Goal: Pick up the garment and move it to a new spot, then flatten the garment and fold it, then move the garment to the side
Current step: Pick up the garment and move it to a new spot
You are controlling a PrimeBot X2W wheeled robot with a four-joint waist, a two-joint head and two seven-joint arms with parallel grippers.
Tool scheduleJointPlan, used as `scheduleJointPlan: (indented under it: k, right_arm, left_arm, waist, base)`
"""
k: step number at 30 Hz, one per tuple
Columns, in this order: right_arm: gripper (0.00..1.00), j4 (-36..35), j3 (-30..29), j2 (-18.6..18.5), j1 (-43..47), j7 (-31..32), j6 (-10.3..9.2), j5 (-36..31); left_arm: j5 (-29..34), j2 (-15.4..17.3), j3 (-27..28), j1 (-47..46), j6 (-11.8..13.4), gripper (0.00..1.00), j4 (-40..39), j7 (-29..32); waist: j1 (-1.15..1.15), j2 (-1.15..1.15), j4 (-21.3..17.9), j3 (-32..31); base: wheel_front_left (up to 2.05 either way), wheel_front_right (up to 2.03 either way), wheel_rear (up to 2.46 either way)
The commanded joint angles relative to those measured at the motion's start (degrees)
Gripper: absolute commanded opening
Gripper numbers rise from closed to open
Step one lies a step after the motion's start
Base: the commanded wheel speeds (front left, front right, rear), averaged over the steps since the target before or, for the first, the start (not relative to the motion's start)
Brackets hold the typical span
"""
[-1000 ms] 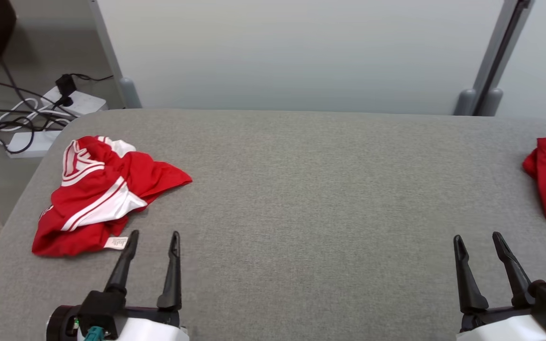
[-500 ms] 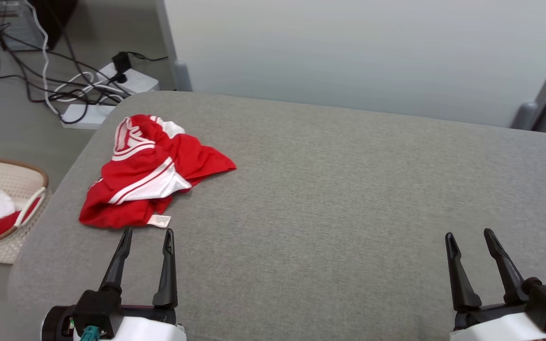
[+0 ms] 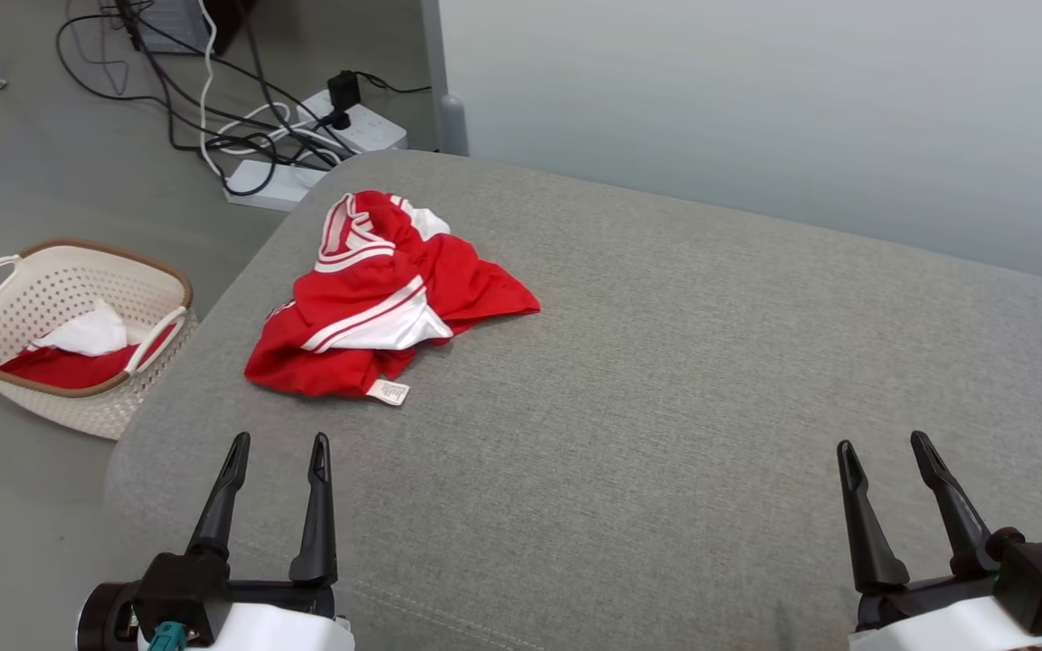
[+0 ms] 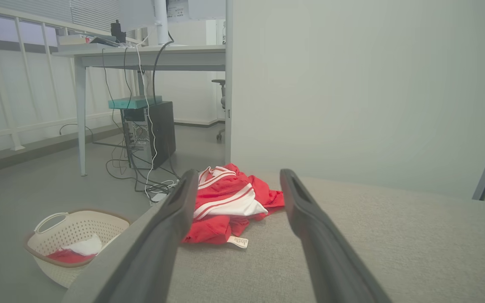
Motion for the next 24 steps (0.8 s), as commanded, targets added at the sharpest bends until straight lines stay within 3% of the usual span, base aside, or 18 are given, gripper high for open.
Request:
scheduleJointPlan:
  k: [1,13,24]
  right_arm:
    - [1.0,-1.7,1.2,-1.0,-1.6,-0.7,0.23,0.5]
    - [1.0,-1.4,2.2,-1.7,-1.5,-0.7,0.23,0.8]
    - [1.0,-1.2,3.8,-4.7,-3.2,-0.7,0.23,1.0]
  left_arm:
    - [-0.3,0.1,2.0,-2.6,0.5,1.0,-1.9,-0.5]
    - [-1.6,0.1,2.1,-2.4,1.4,1.0,-1.8,-0.5]
    - [-1.9,0.1,1.7,-6.6,1.8,1.0,0.3,-0.5]
  waist:
    - [0.0,0.0,0.9,-0.1]
    - [0.0,0.0,2.7,-0.1]
    - [0.0,0.0,1.0,2.4]
  base:
    - [0.0,0.0,0.0]
    - [0.0,0.0,0.0]
    - [0.0,0.0,0.0]
